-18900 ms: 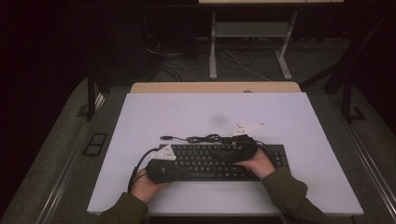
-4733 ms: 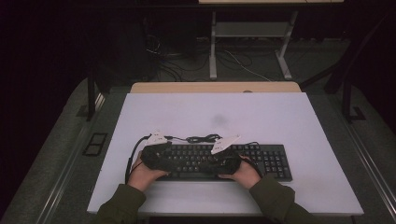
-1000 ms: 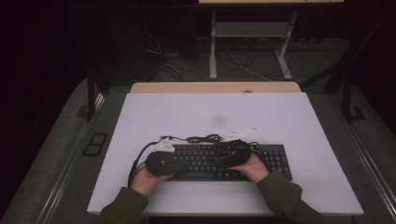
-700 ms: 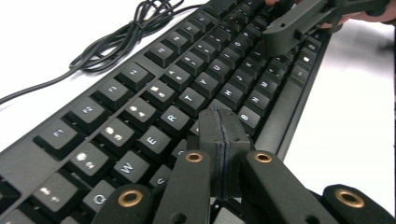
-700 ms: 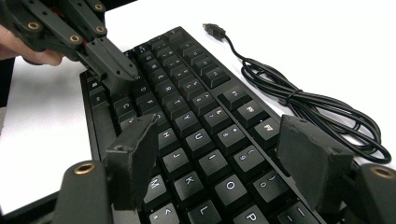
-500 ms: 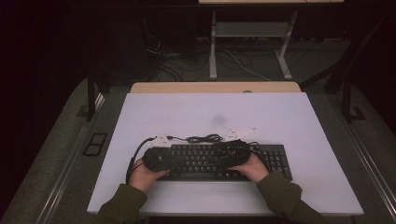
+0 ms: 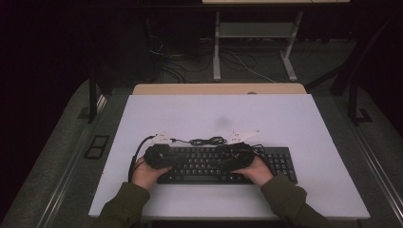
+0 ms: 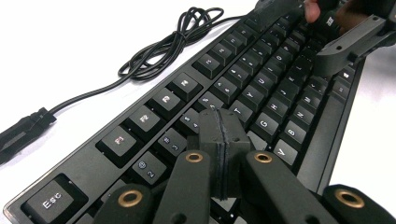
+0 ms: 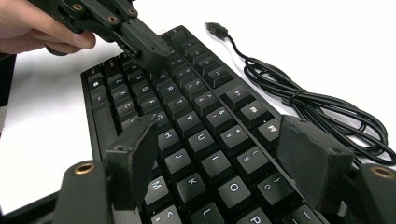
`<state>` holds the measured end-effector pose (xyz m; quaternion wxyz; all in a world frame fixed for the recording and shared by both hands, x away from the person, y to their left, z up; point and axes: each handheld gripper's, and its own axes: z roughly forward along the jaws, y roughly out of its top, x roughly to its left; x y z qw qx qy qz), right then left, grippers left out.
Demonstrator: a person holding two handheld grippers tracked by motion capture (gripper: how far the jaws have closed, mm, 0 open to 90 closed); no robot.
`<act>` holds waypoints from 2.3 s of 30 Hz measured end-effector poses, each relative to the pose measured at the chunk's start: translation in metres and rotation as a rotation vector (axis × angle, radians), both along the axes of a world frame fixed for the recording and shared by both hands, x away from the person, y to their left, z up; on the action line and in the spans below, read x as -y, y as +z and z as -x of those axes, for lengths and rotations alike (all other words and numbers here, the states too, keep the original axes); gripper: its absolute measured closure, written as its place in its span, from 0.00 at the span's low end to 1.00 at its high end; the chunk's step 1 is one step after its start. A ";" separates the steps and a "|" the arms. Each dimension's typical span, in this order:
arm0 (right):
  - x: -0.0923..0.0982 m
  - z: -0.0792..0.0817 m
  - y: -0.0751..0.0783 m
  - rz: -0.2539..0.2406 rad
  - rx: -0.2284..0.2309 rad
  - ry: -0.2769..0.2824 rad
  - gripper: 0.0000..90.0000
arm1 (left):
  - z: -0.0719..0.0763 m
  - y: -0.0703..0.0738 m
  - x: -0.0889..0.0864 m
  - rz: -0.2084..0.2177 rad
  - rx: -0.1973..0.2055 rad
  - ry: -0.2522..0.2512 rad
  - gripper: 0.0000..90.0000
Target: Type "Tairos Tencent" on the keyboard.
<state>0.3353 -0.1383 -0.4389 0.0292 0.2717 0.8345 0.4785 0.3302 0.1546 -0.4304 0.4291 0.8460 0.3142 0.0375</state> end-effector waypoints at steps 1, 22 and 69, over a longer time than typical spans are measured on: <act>0.000 0.000 0.000 0.000 0.000 0.000 0.32 | 0.000 0.000 0.000 -0.001 -0.002 0.000 0.99; 0.000 0.000 0.000 0.008 -0.002 0.004 0.32 | -0.003 -0.004 0.004 -0.014 -0.007 -0.005 0.99; -0.008 0.009 0.009 0.000 -0.034 0.068 0.66 | 0.009 0.003 -0.004 0.010 0.019 0.057 0.68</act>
